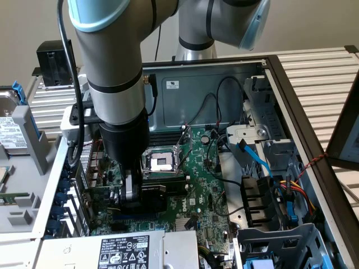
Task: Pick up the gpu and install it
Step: 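Insert the gpu into the slot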
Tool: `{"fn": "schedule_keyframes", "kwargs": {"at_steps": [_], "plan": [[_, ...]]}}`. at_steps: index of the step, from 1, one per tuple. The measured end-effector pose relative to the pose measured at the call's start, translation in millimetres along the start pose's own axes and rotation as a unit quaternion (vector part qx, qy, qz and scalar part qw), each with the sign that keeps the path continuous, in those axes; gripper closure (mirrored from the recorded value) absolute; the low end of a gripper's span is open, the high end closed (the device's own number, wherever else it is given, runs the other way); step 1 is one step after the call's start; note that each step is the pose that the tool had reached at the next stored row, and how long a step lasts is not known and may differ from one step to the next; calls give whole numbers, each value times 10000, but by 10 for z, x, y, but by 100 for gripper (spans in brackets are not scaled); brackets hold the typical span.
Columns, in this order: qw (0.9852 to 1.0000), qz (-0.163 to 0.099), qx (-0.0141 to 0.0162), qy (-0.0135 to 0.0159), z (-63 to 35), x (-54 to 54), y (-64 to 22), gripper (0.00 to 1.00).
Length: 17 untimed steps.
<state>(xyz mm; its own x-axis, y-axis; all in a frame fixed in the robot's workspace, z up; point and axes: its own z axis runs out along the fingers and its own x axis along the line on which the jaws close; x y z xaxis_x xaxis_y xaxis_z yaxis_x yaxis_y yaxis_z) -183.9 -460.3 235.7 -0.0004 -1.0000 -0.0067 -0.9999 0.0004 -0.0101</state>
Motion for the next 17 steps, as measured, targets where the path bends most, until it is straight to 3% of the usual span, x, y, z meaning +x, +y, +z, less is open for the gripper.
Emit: {"fn": "schedule_keyframes", "kwargs": {"at_steps": [17], "plan": [[10000,0,0,1,3,0,3,72]]}}
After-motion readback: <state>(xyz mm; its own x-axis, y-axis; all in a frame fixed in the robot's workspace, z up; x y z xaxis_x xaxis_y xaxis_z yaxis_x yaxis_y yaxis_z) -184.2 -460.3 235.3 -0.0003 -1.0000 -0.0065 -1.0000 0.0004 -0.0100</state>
